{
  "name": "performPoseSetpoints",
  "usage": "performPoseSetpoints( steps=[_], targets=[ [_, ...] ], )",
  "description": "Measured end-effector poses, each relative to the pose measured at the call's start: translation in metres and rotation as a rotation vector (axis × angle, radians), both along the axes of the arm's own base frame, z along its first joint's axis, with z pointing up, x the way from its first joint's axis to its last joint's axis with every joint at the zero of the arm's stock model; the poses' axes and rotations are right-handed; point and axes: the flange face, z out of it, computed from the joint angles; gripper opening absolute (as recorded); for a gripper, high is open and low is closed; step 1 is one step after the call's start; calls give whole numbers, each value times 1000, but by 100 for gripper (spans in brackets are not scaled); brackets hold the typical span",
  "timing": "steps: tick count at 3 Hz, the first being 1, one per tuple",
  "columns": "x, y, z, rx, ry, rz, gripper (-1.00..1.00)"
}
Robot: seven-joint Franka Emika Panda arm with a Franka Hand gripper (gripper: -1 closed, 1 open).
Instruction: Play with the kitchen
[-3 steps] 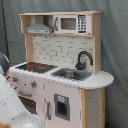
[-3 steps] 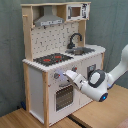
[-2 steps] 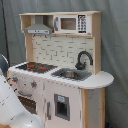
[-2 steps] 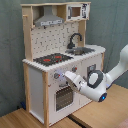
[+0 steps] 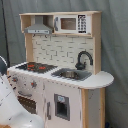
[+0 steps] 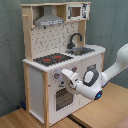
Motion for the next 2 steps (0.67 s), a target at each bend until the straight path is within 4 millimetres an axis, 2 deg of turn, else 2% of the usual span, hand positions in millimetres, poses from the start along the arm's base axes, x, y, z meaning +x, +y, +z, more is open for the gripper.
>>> performPoseSetpoints(
  steps=[1, 2],
  targets=[
    [10, -2, 1, 97, 11, -2, 100],
    [22, 10, 7, 168, 9, 17, 100]
  ],
)
